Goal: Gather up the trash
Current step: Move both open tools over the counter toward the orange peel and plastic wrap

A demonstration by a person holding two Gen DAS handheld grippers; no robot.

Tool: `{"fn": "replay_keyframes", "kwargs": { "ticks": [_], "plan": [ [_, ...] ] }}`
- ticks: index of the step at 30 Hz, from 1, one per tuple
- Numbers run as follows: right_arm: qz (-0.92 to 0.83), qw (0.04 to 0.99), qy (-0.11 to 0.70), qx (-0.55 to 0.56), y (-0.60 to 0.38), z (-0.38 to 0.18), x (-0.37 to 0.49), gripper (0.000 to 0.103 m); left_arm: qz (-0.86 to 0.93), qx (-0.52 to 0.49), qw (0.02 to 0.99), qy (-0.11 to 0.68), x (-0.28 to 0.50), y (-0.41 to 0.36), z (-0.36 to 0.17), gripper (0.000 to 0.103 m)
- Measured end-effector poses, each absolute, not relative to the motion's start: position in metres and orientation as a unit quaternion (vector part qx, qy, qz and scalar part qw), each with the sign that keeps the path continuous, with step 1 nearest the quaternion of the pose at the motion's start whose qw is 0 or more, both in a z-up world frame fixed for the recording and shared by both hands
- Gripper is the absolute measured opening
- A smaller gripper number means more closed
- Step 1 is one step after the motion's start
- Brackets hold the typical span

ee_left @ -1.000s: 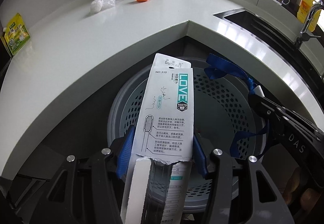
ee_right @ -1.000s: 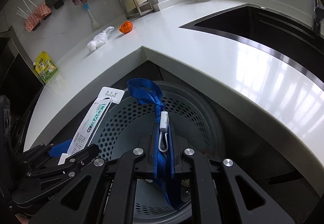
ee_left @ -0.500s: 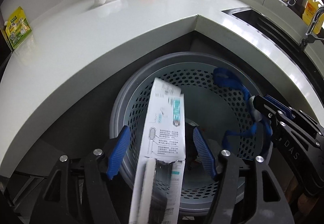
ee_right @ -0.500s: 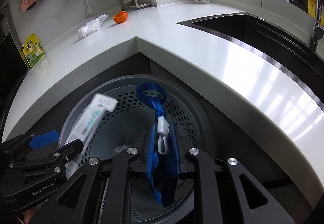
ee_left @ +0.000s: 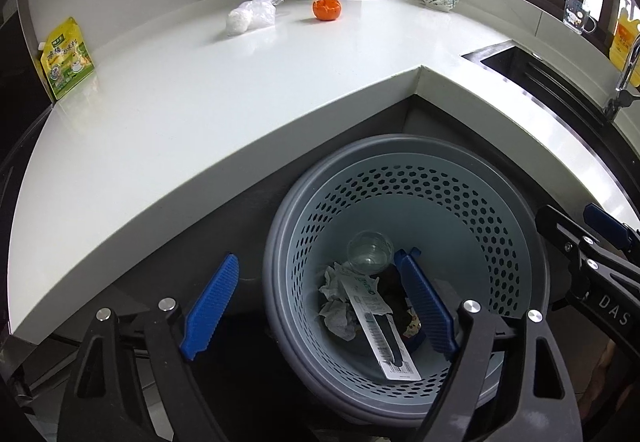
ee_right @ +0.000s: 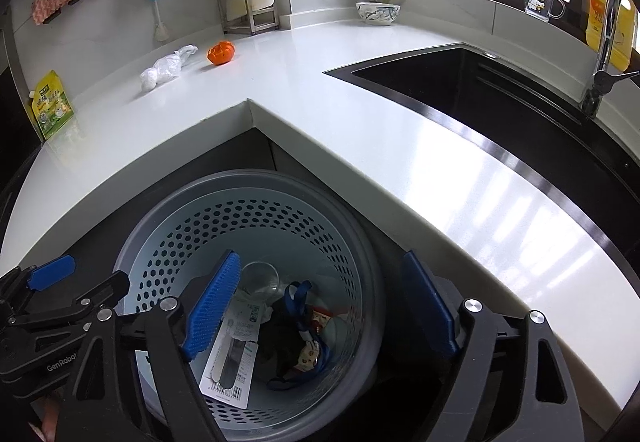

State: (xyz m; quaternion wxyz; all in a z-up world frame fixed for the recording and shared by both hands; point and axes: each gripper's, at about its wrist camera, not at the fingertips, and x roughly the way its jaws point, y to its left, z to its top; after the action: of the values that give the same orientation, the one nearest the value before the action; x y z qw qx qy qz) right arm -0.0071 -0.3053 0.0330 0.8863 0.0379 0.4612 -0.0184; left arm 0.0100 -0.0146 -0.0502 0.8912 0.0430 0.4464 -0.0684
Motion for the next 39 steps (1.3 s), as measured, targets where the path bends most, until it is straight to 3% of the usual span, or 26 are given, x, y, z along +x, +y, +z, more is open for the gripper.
{"fn": "replay_keyframes", "kwargs": {
  "ticks": [12,21,39],
  "plan": [
    [-0.013,0.873,0.486,0.028,-0.292,0.051,0.000,0.083,-0.048,0.035,0.901,0.430,0.010,0.002,-0.027,0.084],
    [0.000,0.882,0.468,0.055,-0.295,0.068,0.021,0.083,-0.032,0.027,0.913,0.405,0.033,0.019,0.004,0.096],
    [0.043,0.916,0.400,-0.005,-0.254,0.109,0.162,0.084,0.031,0.009,0.938,0.346,0.167,0.061,0.056,0.097]
  ]
}}
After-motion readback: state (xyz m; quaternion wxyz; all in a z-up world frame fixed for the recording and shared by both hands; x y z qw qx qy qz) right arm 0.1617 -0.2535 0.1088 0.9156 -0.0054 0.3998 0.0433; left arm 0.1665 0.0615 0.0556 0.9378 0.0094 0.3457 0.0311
